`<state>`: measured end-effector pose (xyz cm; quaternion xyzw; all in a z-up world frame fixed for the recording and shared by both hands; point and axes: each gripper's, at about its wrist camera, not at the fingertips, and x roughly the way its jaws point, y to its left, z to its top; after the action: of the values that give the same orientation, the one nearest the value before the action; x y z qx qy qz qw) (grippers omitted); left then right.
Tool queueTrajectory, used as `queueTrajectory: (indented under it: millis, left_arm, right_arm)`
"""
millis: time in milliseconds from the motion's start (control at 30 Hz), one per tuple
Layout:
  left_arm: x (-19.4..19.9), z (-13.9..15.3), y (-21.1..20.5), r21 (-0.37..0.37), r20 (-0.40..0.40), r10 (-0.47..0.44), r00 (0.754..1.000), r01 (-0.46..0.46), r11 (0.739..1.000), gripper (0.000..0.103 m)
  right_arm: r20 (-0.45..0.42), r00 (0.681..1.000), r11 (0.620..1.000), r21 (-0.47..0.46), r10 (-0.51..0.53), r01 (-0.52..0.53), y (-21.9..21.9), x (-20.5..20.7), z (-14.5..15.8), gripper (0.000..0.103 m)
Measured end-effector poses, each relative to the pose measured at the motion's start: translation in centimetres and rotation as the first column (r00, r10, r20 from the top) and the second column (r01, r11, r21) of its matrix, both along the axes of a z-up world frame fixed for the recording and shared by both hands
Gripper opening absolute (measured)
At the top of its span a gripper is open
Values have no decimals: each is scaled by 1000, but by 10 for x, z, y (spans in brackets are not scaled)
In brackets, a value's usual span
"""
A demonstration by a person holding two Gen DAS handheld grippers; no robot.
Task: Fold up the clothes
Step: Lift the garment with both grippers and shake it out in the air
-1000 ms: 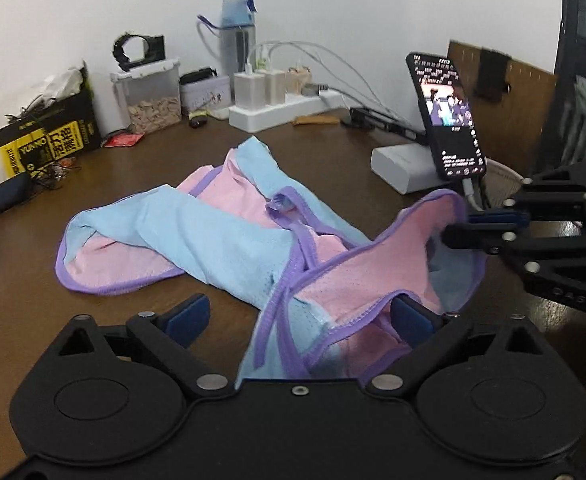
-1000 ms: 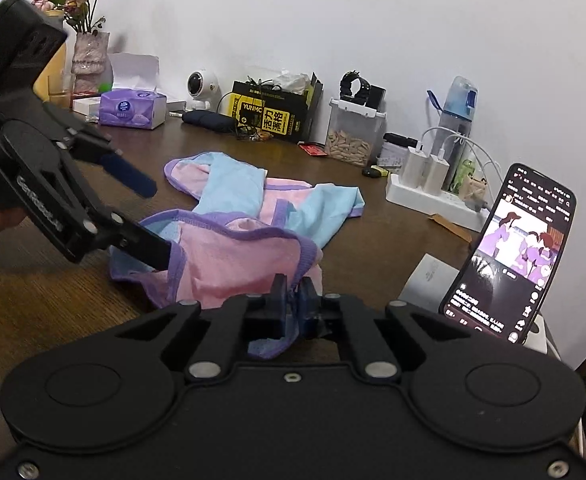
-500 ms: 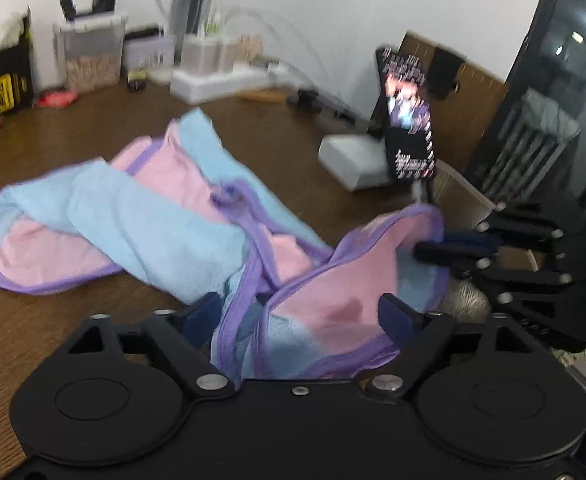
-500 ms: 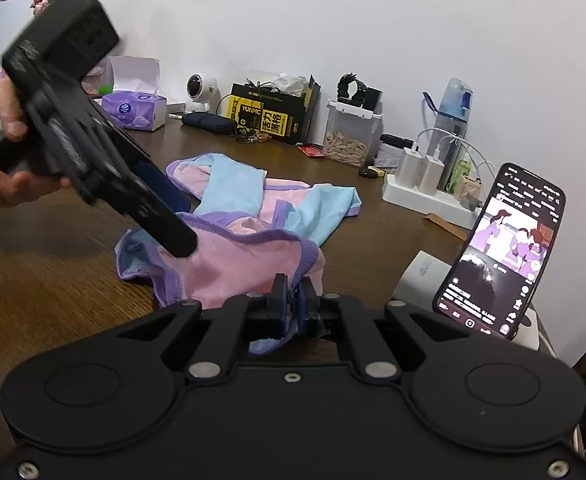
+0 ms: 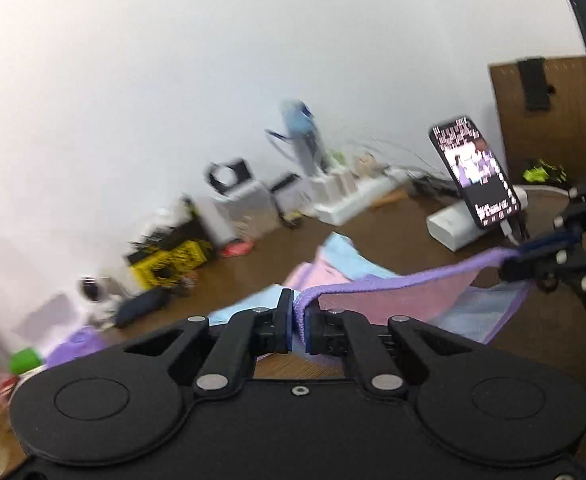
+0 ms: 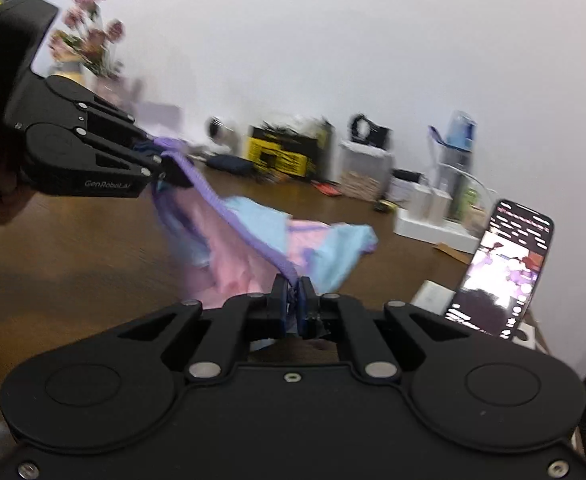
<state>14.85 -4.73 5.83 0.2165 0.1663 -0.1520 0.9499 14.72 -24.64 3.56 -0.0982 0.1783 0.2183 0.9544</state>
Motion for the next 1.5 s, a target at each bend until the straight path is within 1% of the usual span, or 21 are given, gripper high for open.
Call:
queueTrajectory:
  millis: [33, 67, 133, 167, 233, 300, 367, 467, 567, 633, 667, 700, 767, 833, 1000, 1067, 1133, 1233, 1333, 1467, 1500]
  left_arm:
    - [-13, -1, 3, -11, -22, 1, 1000, -1, 1000, 5]
    - [-24, -7, 5, -20, -74, -8, 997, 7, 1000, 5]
    - [-45, -27, 10, -17, -176, -15, 984, 12, 1000, 5]
    - [-53, -37, 11, -3, -205, -3, 979, 3, 1000, 5]
    - [-71, -53, 17, 15, -242, 32, 970, -29, 999, 5]
    - [-84, -57, 24, 4, -234, 48, 971, -49, 999, 5]
    - [-94, -56, 29, -10, -219, 56, 974, -60, 998, 5]
    - [-100, -49, 34, -28, -180, 60, 982, -66, 997, 5]
    - [-82, -26, 42, -71, -140, 29, 990, -39, 997, 5]
    - [-52, 11, 52, -137, -104, 9, 994, -23, 990, 5]
    - [-41, 27, 54, -143, -83, 6, 997, -18, 990, 5]
    - [-24, 56, 56, -138, -38, 2, 999, -7, 990, 5]
    - [-2, 101, 56, -115, 32, -8, 999, 11, 993, 5]
    - [20, 163, 56, -93, 92, -20, 996, 29, 995, 5]
    - [42, 278, 52, -93, 143, -26, 989, 40, 995, 5]
    - [40, 304, 51, -93, 165, -29, 986, 45, 995, 5]
    - [38, 331, 49, -94, 196, -27, 980, 46, 994, 5]
    - [44, 348, 49, -117, 188, -22, 982, 44, 992, 5]
    - [63, 345, 47, -119, 147, -17, 989, 35, 992, 5]
    - [104, 306, 48, -149, 12, -56, 998, 58, 987, 5]
    - [123, 285, 45, -137, -40, -57, 998, 51, 989, 5]
  right_arm:
    - [-4, 1000, 1000, -8, 10, -10, 2, -6, 1, 7]
    - [-27, 999, 999, -19, 28, -28, 6, -14, -1, 7]
    - [-116, 991, 996, -41, 70, -75, 16, -34, -10, 7]
    - [-165, 983, 995, -44, 79, -88, 19, -41, -18, 7]
    - [-218, 972, 994, -47, 85, -98, 22, -46, -27, 7]
    - [-275, 957, 993, -52, 92, -110, 26, -56, -38, 7]
    - [-284, 953, 990, -63, 102, -125, 29, -64, -39, 7]
    - [-268, 957, 988, -67, 113, -136, 34, -70, -35, 7]
    - [-204, 972, 987, -88, 117, -137, 40, -63, -24, 7]
    - [-106, 989, 985, -122, 107, -120, 46, -45, -3, 7]
    - [-41, 995, 988, -122, 94, -98, 47, -30, 18, 7]
    - [37, 996, 991, -116, 77, -72, 48, -13, 45, 7]
    - [164, 985, 993, -113, 62, -43, 49, 11, 97, 7]
    - [250, 966, 992, -116, 68, -40, 48, 31, 151, 7]
    - [294, 949, 991, -102, 111, -84, 35, 66, 261, 7]
    - [324, 938, 992, -78, 121, -101, 26, 70, 314, 7]
    - [349, 929, 992, -80, 124, -102, 23, 69, 336, 7]
    - [372, 918, 990, -92, 135, -108, 21, 68, 371, 7]
    - [343, 927, 986, -117, 150, -116, 25, 76, 379, 7]
    - [196, 965, 977, -160, 174, -143, 36, 120, 353, 7]
    - [163, 970, 974, -166, 179, -152, 38, 130, 344, 7]
